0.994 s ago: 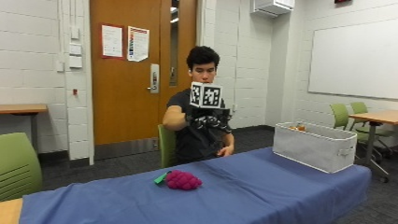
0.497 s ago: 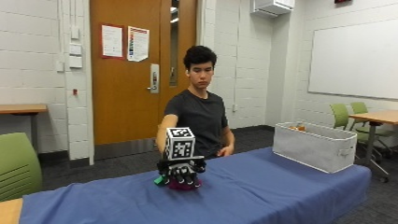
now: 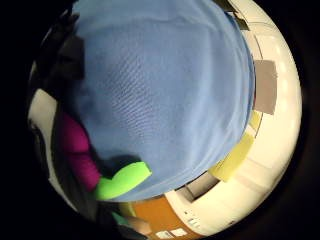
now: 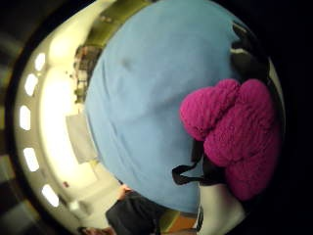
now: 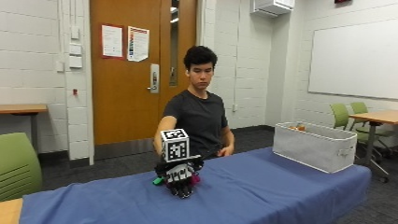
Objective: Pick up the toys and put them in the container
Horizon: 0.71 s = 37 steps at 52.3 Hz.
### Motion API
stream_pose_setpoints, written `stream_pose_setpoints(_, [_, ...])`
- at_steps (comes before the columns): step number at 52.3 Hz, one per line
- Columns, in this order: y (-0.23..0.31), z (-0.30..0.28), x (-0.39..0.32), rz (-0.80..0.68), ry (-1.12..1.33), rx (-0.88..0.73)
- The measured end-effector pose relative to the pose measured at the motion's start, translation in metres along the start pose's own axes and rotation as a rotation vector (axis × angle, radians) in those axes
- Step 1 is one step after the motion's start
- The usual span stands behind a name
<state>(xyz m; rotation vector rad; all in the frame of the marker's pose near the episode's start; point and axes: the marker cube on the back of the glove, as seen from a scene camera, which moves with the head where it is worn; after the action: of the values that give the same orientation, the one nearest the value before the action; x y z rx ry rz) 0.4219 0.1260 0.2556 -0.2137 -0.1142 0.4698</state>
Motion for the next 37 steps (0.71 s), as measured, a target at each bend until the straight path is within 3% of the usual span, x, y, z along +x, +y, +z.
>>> stream_pose_setpoints(7, [0.001,-0.019,-0.011,-0.043,0.018,0.058])
stream_pose_setpoints(19, [0.0,-0.07,-0.058,-0.115,0.02,0.014])
stream_pose_setpoints(37, [0.009,-0.185,-0.224,-0.332,0.061,0.177])
